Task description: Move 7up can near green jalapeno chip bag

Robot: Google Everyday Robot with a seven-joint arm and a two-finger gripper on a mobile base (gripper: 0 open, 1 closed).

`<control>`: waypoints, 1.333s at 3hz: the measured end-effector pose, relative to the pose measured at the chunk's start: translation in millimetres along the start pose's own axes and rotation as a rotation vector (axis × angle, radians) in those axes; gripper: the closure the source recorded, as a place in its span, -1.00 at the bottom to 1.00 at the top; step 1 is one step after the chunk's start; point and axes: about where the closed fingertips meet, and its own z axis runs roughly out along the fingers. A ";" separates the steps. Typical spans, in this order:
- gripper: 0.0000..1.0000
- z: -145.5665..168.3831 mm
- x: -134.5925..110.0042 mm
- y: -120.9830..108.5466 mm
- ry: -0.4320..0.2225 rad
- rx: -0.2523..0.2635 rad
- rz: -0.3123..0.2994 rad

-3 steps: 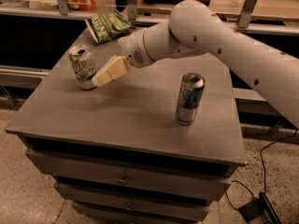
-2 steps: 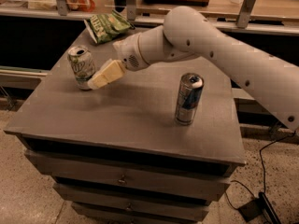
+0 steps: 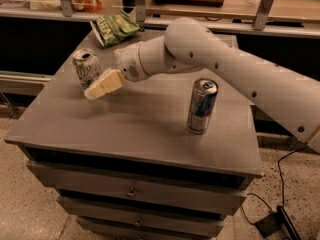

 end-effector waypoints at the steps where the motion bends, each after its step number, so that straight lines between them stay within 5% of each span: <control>1: -1.00 15.1 -3.9 6.8 -0.022 -0.009 0.006; 2: -0.65 35.1 -10.4 7.6 -0.062 -0.016 -0.012; 4: 0.43 50.9 -15.4 6.5 -0.099 -0.015 -0.048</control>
Offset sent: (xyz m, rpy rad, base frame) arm 0.0106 0.0566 -0.0077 0.1035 -0.0547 0.0314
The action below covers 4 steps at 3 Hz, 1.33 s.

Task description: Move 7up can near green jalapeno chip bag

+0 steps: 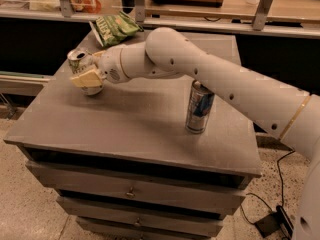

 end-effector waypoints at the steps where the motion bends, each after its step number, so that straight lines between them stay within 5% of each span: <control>1: 0.89 -16.4 7.2 -19.5 0.010 0.074 0.020; 4: 1.00 -74.6 8.6 -109.0 0.025 0.308 -0.019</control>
Offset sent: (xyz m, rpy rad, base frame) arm 0.0754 -0.1150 0.0100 -0.0785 -0.0699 -0.3399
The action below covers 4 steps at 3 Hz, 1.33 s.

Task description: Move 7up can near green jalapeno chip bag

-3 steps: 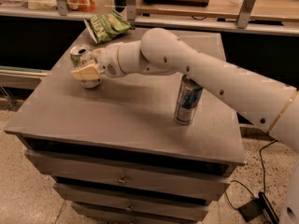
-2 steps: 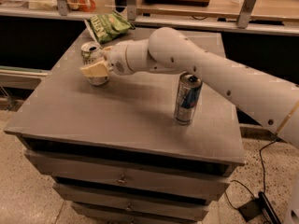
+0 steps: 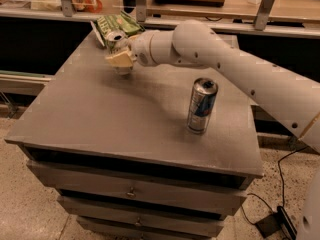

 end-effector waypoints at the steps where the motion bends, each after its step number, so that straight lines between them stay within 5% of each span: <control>1: 1.00 -0.9 -11.7 -32.9 -0.023 0.055 -0.036; 3: 1.00 9.1 11.5 -102.1 0.067 0.141 -0.028; 4: 1.00 23.6 17.3 -120.4 0.048 0.154 0.020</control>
Offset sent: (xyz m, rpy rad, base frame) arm 0.0968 -0.0525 0.0132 -0.0641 -0.0573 -0.1508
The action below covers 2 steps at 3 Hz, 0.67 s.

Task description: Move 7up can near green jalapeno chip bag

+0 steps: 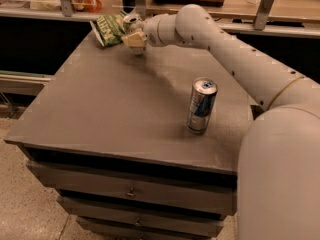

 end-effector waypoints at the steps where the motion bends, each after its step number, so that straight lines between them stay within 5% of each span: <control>1: 1.00 22.0 6.4 -15.7 -0.014 0.021 0.054; 2: 1.00 38.0 11.3 -28.8 -0.016 0.042 0.086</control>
Offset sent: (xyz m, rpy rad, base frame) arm 0.0715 0.0001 -0.0210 0.0916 0.0458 -0.1081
